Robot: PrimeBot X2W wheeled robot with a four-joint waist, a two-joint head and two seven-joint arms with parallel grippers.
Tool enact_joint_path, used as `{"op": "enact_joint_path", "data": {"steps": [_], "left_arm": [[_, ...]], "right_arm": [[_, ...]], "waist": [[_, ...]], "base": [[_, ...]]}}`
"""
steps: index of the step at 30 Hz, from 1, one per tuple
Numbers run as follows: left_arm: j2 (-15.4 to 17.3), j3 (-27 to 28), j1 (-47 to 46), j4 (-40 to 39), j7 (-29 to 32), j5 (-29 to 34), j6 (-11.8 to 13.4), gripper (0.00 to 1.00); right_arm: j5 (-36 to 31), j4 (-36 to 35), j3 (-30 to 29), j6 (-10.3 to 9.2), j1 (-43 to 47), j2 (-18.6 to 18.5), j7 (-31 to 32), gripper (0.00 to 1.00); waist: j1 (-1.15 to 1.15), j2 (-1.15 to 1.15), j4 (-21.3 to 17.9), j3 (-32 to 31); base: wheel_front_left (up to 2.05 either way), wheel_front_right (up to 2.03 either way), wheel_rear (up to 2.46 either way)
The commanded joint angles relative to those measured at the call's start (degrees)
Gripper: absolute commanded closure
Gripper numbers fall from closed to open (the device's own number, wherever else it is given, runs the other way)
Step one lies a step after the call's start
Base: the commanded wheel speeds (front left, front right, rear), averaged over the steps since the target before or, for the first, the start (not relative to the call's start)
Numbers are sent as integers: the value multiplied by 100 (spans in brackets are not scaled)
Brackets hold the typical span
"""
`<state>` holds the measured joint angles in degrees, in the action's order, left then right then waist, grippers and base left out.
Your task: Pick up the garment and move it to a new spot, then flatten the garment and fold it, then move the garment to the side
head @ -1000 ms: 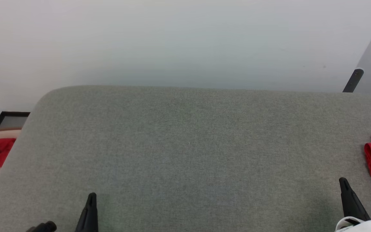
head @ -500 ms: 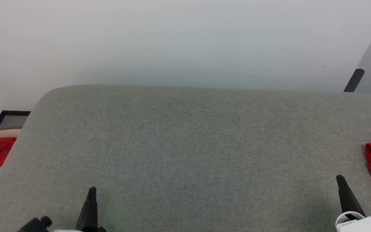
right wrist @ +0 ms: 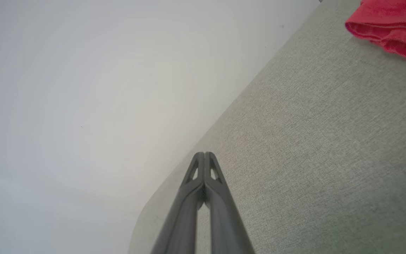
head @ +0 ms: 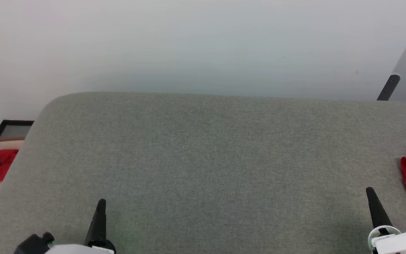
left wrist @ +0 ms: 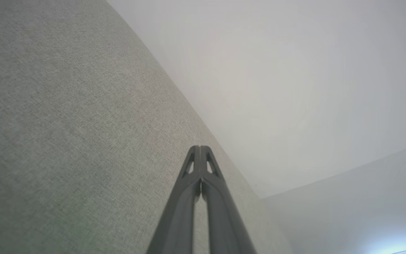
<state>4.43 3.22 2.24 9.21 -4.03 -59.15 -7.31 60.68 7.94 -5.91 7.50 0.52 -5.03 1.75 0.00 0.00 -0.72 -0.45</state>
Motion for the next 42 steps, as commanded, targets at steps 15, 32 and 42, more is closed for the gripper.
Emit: {"op": "enact_joint_path", "data": {"steps": [15, 32, 42], "left_arm": [[18, 59, -314, 101, 253, -1004, -17, 100], [-8, 107, -510, 235, 502, -1879, -22, 100], [-23, 136, -616, 310, 640, -2321, -24, 100]], "right_arm": [[928, 138, -39, 0, -300, 57, 141, 100], [1718, 311, -52, 0, -438, 116, 271, 100], [2141, 398, -58, 0, -519, 144, 333, 100]], "waist": [[0, 0, 16, 13], [0, 0, 33, 28], [0, 0, 43, 37]], "base": [[0, 0, 0], [0, 0, 0], [0, 0, 0]]}}
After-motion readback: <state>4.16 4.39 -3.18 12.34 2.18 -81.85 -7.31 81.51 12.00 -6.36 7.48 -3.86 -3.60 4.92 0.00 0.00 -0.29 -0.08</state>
